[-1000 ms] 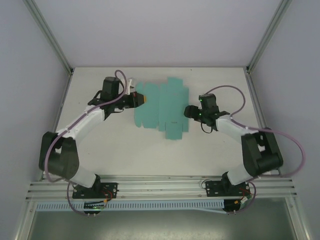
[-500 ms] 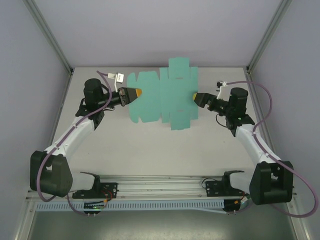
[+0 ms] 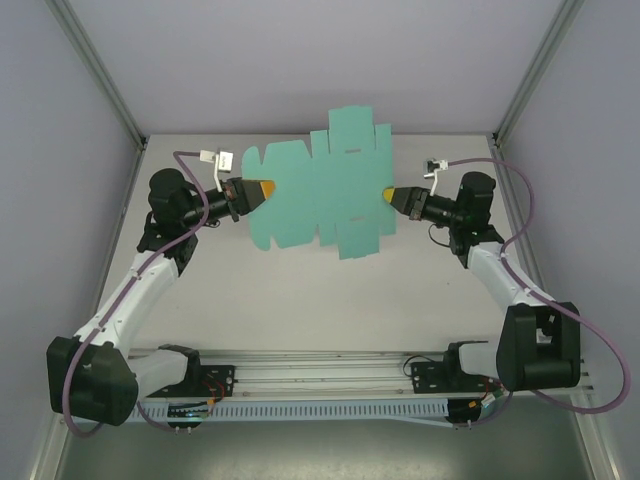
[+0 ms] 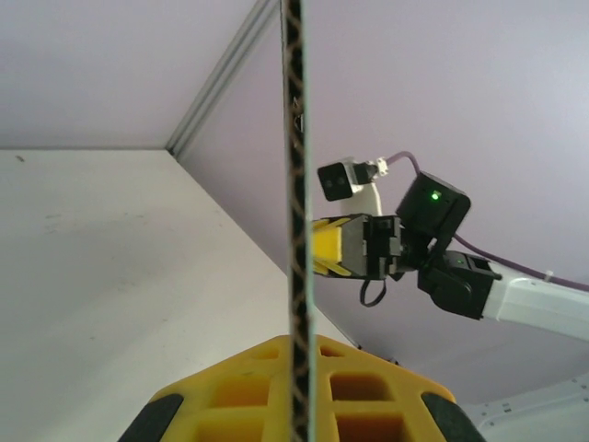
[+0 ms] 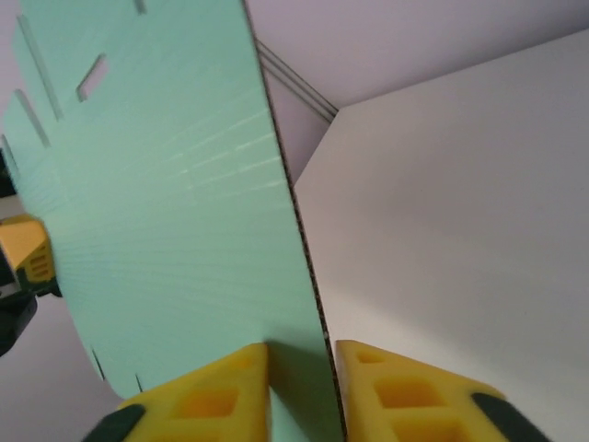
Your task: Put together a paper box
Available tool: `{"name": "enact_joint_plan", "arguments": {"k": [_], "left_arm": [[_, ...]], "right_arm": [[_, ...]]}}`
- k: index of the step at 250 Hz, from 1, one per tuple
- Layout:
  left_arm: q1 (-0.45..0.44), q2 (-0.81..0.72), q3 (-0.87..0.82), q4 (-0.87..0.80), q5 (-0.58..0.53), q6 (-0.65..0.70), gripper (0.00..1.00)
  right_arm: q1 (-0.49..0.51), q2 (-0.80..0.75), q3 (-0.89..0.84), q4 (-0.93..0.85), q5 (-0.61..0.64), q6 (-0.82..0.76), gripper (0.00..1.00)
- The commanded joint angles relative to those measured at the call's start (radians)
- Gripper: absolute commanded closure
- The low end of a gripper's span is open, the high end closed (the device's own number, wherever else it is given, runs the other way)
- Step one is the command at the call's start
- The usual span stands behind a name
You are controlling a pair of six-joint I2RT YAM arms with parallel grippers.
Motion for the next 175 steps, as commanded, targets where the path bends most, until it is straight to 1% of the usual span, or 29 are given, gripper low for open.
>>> {"name": "enact_joint_plan", "arguments": {"k": [1,24,39,48,68,79,89,95,106,108,109,116,129,143,158,168,175], "left_arm": [[-0.008,-0.004,-0.005,0.036,-0.004,0.017,1.0],[-0.009,0.009,-0.011,0.046,-0.005,0.011,1.0],[-0.008,0.015,-0.014,0.046,-0.006,0.014,1.0],[-0.008,0.015,-0.017,0.038,-0.013,0.013,1.0],[-0.008,0.016,-0.027,0.035,-0.017,0.017,1.0],[-0.007,0.014,-0.035,0.035,-0.025,0.015,1.0],[-0.008,0.012,-0.04,0.028,-0.033,0.018,1.0],[-0.008,0.012,-0.043,0.021,-0.041,0.019,1.0],[-0.009,0.014,-0.049,0.016,-0.055,0.021,1.0],[-0.008,0.014,-0.051,0.015,-0.057,0.021,1.0],[-0.008,0.015,-0.051,0.014,-0.058,0.02,1.0],[-0.008,0.015,-0.057,0.012,-0.065,0.024,1.0],[-0.009,0.017,-0.071,-0.009,-0.091,0.028,1.0],[-0.008,0.017,-0.095,-0.05,-0.137,0.044,0.98],[-0.008,0.011,-0.135,-0.092,-0.192,0.064,0.9],[-0.008,0.005,-0.168,-0.112,-0.226,0.066,0.79],[-0.008,-0.001,-0.194,-0.123,-0.249,0.068,0.73]], "right_arm": [[0.018,-0.032,-0.018,0.039,-0.064,-0.005,0.83],[0.026,-0.039,-0.018,0.037,-0.075,-0.012,0.86],[0.029,-0.045,-0.017,0.031,-0.076,-0.019,0.96],[0.033,-0.049,-0.015,0.026,-0.072,-0.032,0.99],[0.048,-0.061,-0.005,-0.025,-0.047,-0.088,1.0],[0.064,-0.072,0.013,-0.116,0.005,-0.162,1.0],[0.087,-0.082,0.036,-0.206,0.089,-0.23,1.0],[0.108,-0.089,0.058,-0.282,0.16,-0.285,1.0],[0.163,-0.096,0.102,-0.423,0.328,-0.384,1.0],[0.181,-0.097,0.116,-0.459,0.381,-0.41,1.0],[0.181,-0.097,0.116,-0.459,0.381,-0.41,1.0],[0.226,-0.096,0.141,-0.528,0.5,-0.462,1.0],[0.305,-0.089,0.177,-0.606,0.687,-0.537,1.0],[0.37,-0.078,0.202,-0.636,0.845,-0.586,1.0],[0.425,-0.063,0.217,-0.644,0.989,-0.638,1.0],[0.449,-0.049,0.227,-0.647,1.067,-0.666,1.0],[0.463,-0.038,0.234,-0.65,1.109,-0.688,1.0]]}}
